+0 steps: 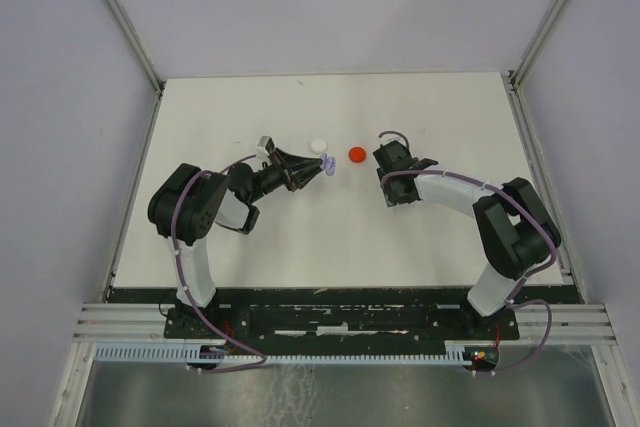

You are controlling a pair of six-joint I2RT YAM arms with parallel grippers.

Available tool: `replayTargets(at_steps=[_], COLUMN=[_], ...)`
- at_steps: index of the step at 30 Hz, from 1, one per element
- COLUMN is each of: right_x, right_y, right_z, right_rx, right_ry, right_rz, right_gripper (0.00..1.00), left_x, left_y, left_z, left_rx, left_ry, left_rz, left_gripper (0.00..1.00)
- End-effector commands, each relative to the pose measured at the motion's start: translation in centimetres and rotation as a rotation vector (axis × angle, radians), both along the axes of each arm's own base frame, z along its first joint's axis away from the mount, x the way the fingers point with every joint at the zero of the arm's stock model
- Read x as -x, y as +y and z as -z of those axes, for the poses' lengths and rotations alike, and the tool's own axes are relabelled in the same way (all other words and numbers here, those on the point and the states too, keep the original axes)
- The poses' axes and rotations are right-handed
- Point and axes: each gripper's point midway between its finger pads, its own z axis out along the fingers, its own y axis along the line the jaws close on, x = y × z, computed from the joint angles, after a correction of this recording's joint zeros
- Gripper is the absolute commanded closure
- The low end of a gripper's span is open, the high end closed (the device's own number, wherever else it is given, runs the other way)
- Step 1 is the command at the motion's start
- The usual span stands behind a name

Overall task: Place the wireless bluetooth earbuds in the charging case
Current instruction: Pick up the earbud from the center of the board.

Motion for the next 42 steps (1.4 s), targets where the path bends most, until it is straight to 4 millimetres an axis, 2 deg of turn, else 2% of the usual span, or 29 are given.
replayTargets(at_steps=[1,29,42], right_x=[-1.4,-2.4,-2.1], right_y=[0.1,4.2,6.0], right_z=[-0.7,0.2,0.2], right_rx=[0.004,-0.134,-0.200], right_ry=[-0.038,0.019,0.036], right_rz=[0.033,-0.055,-0.099], right_gripper=[0.34,0.39,0.39], left_x=[0.8,0.6,0.5], left_y=[0.2,1.5,1.7], left_z=[-1.6,-1.3,-1.0], left_rx=[0.021,0.029,0.026], left_ry=[-0.117,-0.107,-0.101], left_rz=[0.021,-0.001,-0.007], left_gripper=[0.97,0.97,0.97])
